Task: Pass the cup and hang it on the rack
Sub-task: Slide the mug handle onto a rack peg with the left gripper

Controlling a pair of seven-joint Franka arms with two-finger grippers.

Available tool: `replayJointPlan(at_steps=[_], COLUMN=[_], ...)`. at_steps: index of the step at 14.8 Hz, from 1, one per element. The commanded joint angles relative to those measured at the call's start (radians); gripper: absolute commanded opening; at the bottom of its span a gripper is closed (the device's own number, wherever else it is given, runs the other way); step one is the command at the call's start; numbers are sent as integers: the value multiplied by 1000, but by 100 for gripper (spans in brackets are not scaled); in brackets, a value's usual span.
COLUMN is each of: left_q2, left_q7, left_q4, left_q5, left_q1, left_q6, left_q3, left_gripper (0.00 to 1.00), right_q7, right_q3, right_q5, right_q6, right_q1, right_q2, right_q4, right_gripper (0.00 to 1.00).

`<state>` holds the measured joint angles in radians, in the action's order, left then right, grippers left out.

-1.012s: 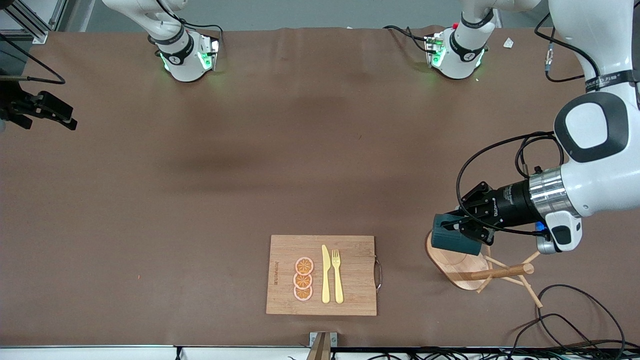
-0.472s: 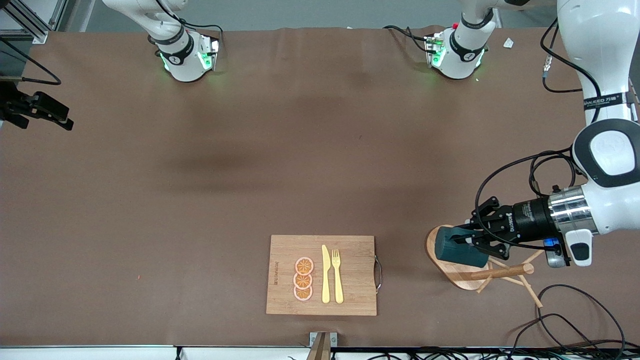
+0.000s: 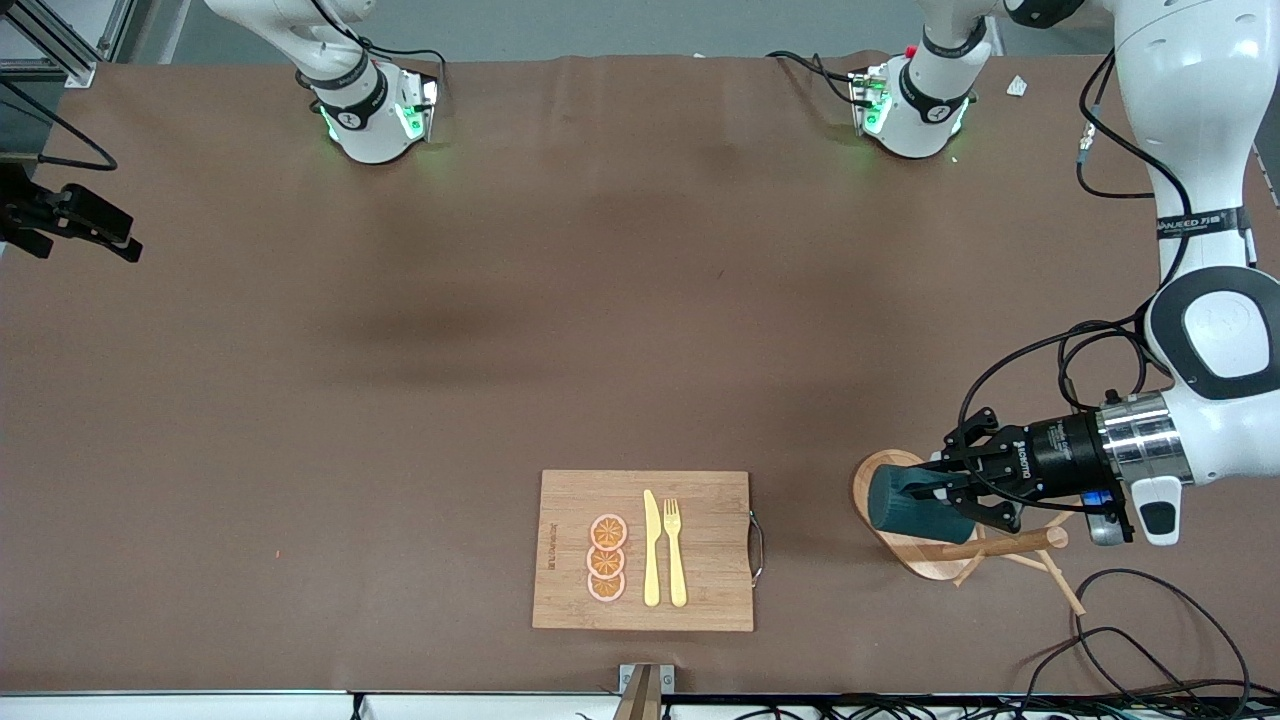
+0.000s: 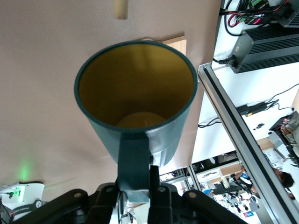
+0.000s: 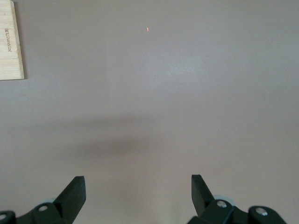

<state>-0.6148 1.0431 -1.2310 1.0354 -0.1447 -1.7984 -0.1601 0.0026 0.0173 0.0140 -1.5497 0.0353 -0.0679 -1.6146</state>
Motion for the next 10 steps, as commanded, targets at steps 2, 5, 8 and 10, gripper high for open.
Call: replayJointPlan(at_steps=[2, 5, 8, 10], left_q2=[-25, -49, -66, -77], left_q7=[-75, -87, -89, -90], left_q4=[7, 7, 7, 7], left_q5=[55, 103, 143, 167], left_q1=[46, 74, 96, 106], left_q6=[51, 54, 77, 85], left_q3=[7, 7, 7, 7], left_gripper=[2, 2, 1, 1], right_q7=[5, 4, 4, 4], right_q3=[-8, -8, -10, -5], right_q5=[-6, -6, -5, -3], right_q6=[-4, -30, -21, -6], right_q1=[9, 9, 8, 21], right_q2=[-10, -10, -16, -16], right_q4=[-4, -2, -2, -5], right_gripper=[100, 100, 100, 100])
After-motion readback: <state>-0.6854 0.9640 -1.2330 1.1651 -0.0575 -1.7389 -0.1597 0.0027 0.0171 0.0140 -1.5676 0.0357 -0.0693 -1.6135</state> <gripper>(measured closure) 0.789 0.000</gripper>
